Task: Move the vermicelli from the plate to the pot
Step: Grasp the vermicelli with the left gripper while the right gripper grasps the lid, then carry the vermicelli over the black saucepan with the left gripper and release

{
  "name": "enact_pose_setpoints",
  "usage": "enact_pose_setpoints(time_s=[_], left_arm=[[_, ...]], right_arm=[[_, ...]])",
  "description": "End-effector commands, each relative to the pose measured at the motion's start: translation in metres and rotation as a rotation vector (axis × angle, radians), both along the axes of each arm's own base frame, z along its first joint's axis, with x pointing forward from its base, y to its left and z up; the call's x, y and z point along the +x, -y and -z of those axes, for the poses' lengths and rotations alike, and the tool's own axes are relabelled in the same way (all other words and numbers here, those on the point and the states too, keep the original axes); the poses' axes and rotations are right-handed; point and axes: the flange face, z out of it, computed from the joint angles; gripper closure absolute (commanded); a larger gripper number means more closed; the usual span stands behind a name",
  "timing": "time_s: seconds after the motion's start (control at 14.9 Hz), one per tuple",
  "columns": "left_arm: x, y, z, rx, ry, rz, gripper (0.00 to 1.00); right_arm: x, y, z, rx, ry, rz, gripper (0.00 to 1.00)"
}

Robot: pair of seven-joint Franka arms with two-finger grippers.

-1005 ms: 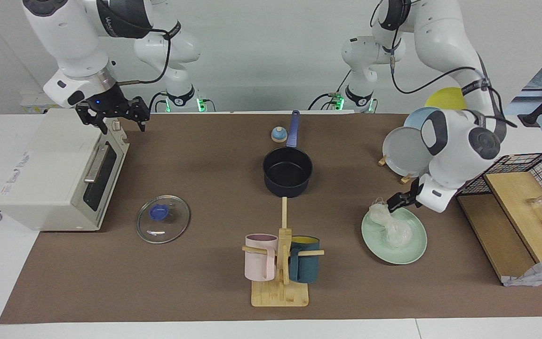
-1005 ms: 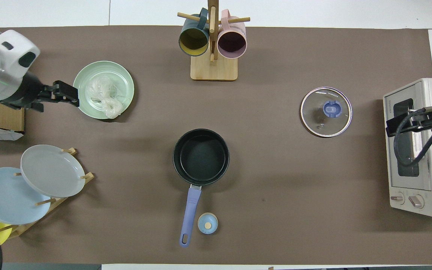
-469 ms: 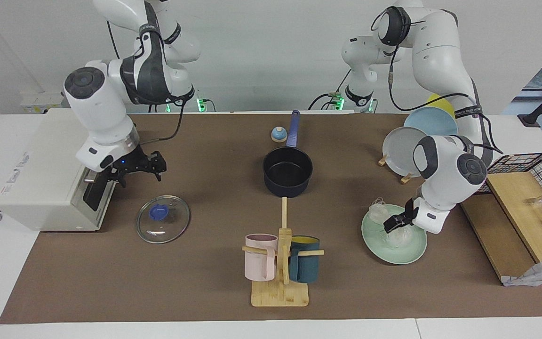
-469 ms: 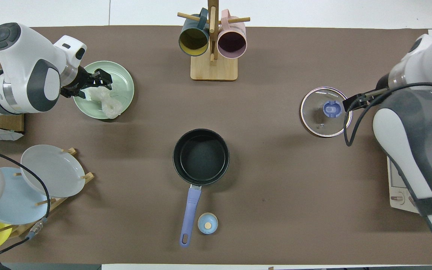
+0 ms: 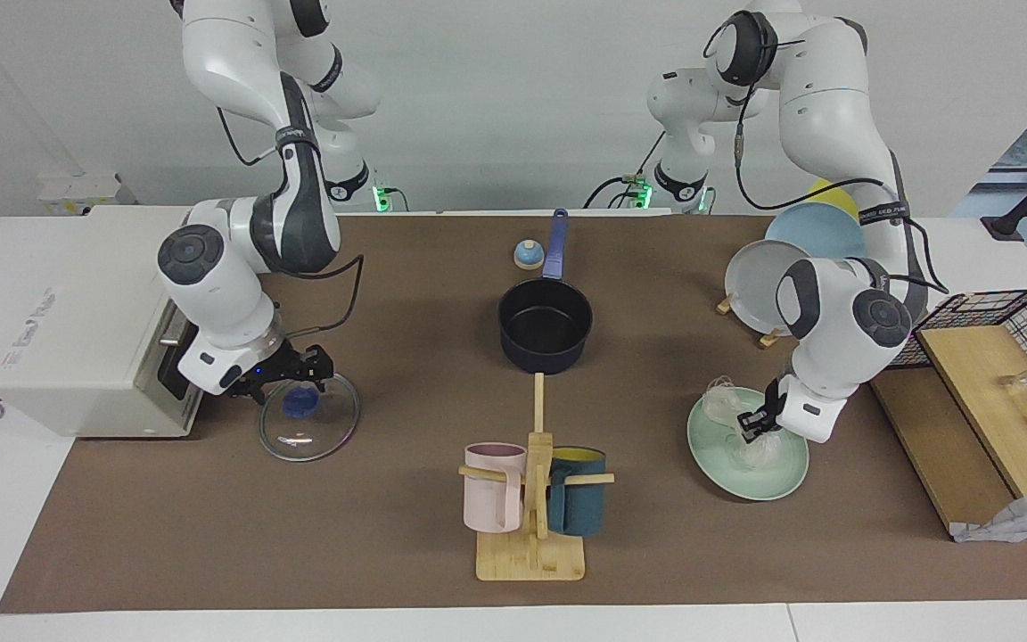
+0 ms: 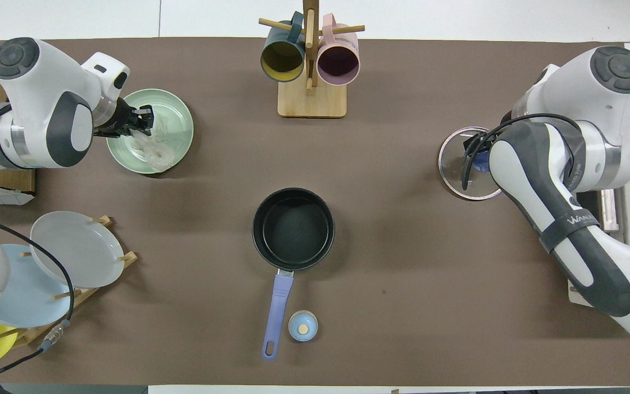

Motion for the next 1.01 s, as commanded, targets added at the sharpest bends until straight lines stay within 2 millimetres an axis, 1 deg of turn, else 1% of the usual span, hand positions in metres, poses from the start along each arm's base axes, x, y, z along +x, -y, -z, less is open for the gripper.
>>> enact_pose_setpoints(time_s=[0.0,0.13,0.2,0.27,0.4,0.47,0.54,0.6,0.67,0.74,0.8,0.87,0.94], left_arm=[[0.003,0.004,-0.030,0.023,-0.010,0.022,1.00],[-0.007,0.010,-0.074,-0.034,-0.061,0.004,1.00],[-0.015,0.016,-0.110,-0.082,-0.086,-0.008,1.00],[-0.030,0.024,-0.145,-0.129,-0.113,-0.015,1.00],[-0.065,0.051,-0.212,-0.170,-0.119,-0.087,1.00],[-0.085,0.071,-0.246,-0.189,-0.095,-0.127,1.00],[-0.109,0.096,-0.274,-0.206,-0.093,-0.154,1.00],[-0.124,0.113,-0.284,-0.205,-0.109,-0.172,1.00],[-0.140,0.142,-0.290,-0.201,-0.120,-0.173,1.00],[-0.153,0.169,-0.284,-0.194,-0.131,-0.172,1.00],[-0.171,0.186,-0.279,-0.190,-0.129,-0.170,1.00],[-0.188,0.202,-0.262,-0.194,-0.115,-0.158,1.00],[-0.209,0.216,-0.244,-0.206,-0.103,-0.142,1.00]], right_arm=[[0.001,0.000,0.007,0.022,0.004,0.023,0.00],[-0.002,0.000,0.023,0.022,0.017,0.024,0.00],[-0.005,0.001,0.031,0.022,0.022,0.023,0.00],[-0.009,0.001,0.038,0.022,0.014,0.023,0.00],[-0.010,0.001,0.042,0.022,0.020,0.022,0.00],[-0.010,0.001,0.042,0.022,0.019,0.019,0.00],[-0.011,0.001,0.043,0.022,0.018,0.015,0.00],[-0.012,0.002,0.044,0.022,0.016,0.013,0.01],[-0.012,0.002,0.045,0.022,0.013,0.002,0.05],[-0.012,0.002,0.045,0.022,0.010,-0.010,0.11],[-0.012,0.002,0.045,0.023,0.012,-0.019,0.14],[-0.013,0.003,0.045,0.023,0.009,-0.027,0.16],[-0.013,0.003,0.045,0.023,0.009,-0.033,0.18]])
